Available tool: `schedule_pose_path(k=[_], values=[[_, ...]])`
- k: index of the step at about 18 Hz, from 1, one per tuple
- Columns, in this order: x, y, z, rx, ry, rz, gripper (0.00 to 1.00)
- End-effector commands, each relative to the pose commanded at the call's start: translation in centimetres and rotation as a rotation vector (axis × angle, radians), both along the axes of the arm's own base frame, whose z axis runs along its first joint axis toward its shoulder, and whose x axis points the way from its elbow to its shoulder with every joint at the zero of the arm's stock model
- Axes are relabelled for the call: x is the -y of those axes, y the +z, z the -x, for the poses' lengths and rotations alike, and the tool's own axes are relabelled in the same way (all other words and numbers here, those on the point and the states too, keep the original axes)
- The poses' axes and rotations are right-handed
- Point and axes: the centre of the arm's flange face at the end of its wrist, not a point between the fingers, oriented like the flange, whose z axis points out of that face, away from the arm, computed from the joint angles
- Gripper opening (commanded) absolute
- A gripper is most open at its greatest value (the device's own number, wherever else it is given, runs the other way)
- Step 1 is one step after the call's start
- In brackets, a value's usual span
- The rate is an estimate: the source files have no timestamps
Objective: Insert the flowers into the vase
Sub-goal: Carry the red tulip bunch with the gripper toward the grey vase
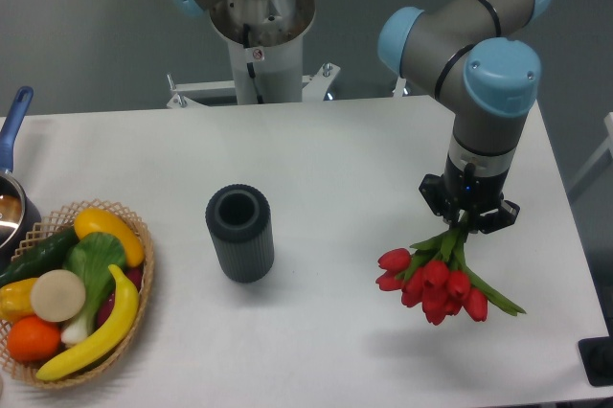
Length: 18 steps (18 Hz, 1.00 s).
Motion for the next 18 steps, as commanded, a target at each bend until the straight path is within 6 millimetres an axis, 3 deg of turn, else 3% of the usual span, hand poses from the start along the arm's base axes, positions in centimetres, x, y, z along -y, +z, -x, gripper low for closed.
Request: schedule_pose_path(k=[5, 9, 14, 18], values=[[-0.2, -0.2, -0.3, 0.006, 0.002, -0.004, 0.0], [-1.8, -0.5, -2.0, 0.025, -0.001, -0.035, 0.0], [-5.5, 0.1, -4.6, 0.046, 0.061, -0.336, 0.0], [-7.9, 2.8, -6.7, 0.239, 0.07, -0.661, 0.0]])
